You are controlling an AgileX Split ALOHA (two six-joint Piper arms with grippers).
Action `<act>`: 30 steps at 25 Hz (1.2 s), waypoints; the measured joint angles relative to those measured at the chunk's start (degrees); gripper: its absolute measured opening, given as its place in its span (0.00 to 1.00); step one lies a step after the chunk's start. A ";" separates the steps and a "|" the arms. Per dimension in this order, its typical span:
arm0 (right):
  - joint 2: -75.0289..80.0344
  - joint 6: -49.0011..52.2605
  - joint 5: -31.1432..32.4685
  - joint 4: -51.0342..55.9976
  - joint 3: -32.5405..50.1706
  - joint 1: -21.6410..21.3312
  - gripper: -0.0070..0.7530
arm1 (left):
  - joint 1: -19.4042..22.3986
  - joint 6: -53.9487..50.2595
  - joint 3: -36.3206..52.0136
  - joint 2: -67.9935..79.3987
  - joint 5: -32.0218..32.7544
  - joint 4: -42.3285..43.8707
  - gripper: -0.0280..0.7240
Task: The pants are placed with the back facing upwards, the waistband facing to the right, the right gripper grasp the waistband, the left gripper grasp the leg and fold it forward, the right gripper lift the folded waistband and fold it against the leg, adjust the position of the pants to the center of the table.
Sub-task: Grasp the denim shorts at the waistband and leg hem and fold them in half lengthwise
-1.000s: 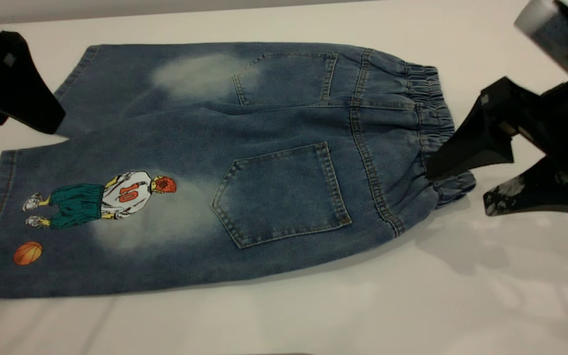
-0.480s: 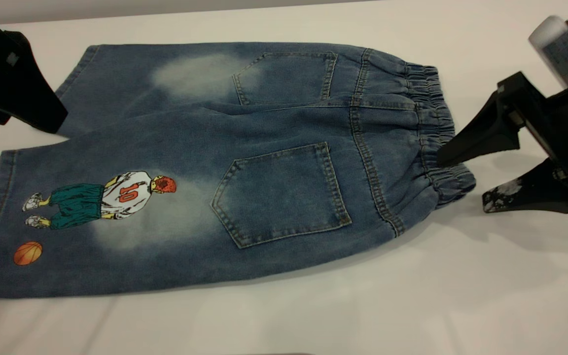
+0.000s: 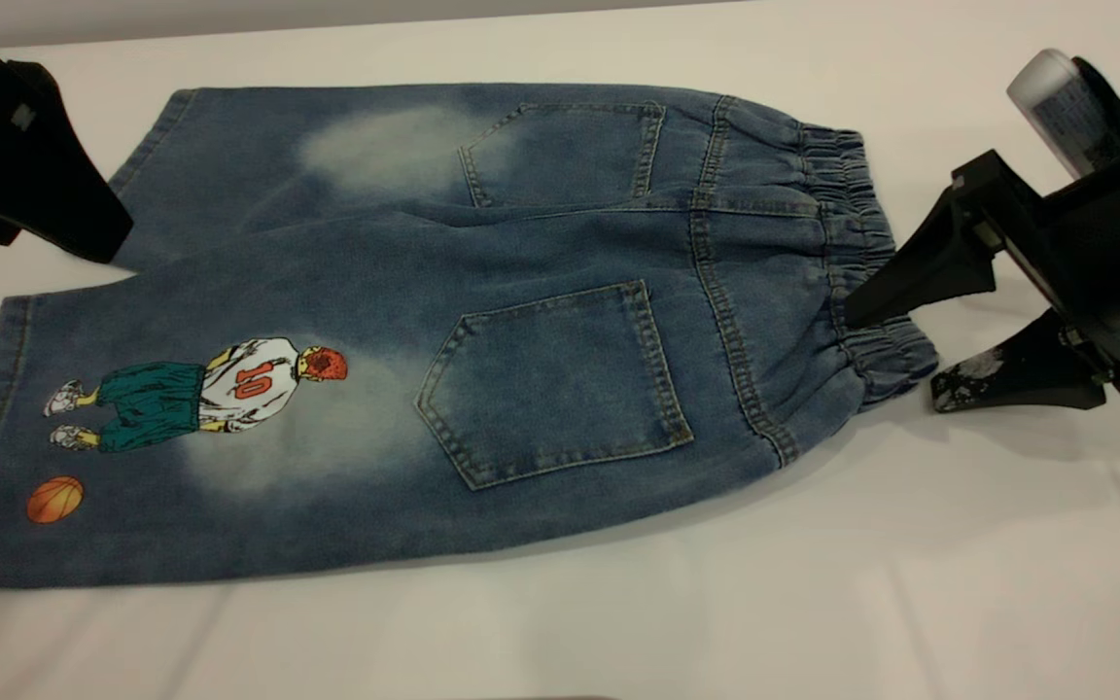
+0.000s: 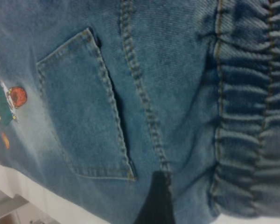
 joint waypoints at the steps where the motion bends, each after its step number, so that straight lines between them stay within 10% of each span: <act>1: 0.44 0.00 0.30 0.00 -0.10 0.00 0.78 | 0.00 0.00 0.00 0.00 0.00 0.00 0.74; 19: 4.46 -1.99 4.83 2.13 -2.55 0.00 0.73 | 0.00 0.46 0.00 0.00 0.38 0.00 0.74; 30: 4.89 -3.61 2.34 3.40 -2.55 0.00 0.08 | 0.00 -9.03 0.00 3.71 3.84 15.99 0.71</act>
